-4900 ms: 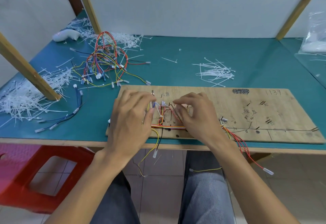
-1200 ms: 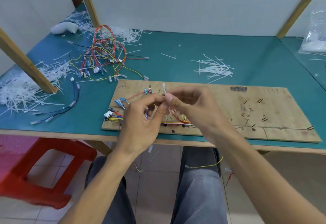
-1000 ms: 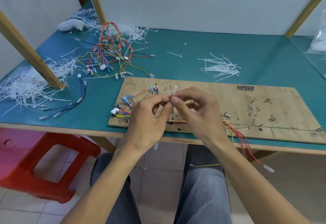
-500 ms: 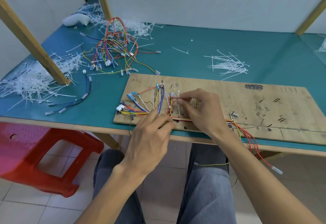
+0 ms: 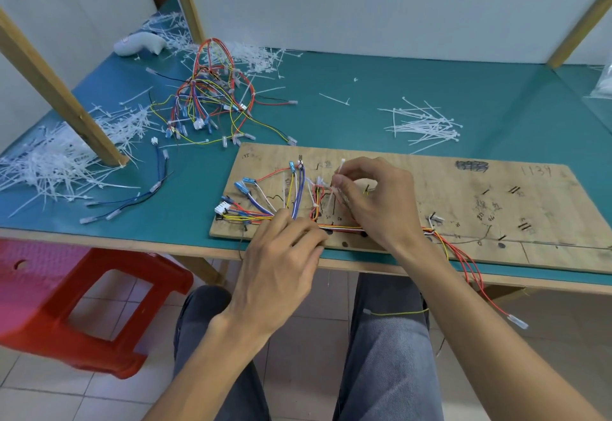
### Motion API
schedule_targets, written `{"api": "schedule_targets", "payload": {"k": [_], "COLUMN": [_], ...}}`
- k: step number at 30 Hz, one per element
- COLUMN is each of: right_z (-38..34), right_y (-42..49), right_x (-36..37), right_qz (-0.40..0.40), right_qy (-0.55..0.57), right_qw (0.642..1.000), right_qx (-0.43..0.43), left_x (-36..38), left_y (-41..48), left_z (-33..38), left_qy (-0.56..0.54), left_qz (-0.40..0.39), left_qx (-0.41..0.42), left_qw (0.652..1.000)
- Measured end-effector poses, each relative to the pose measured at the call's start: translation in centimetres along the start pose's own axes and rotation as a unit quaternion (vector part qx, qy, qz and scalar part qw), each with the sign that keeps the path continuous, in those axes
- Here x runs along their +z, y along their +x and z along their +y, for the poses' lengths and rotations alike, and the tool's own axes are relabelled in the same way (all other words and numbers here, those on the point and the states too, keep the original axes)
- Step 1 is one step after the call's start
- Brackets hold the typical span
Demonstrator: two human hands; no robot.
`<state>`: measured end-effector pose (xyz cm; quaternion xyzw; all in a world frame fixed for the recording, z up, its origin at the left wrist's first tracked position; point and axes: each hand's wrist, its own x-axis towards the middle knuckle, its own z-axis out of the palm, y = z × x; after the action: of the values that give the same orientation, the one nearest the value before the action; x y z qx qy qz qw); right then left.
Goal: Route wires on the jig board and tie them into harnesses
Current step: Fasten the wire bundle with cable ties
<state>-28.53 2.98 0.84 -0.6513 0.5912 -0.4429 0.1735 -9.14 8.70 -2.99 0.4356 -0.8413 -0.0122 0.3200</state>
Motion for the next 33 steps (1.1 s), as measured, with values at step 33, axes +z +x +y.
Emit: {"api": "schedule_targets", "payload": {"k": [33], "right_z": [1.0], "right_y": [-3.2], "right_x": [-0.5], "right_qz": [-0.107], "right_qy": [-0.010], "right_qw": [0.994], "right_qx": [0.004], "left_x": [1.0], "left_y": [1.8], "left_z": [-0.1], "left_qy": [0.065], "left_qz": [0.014], "left_qx": [0.094], "left_qw": [0.993]}}
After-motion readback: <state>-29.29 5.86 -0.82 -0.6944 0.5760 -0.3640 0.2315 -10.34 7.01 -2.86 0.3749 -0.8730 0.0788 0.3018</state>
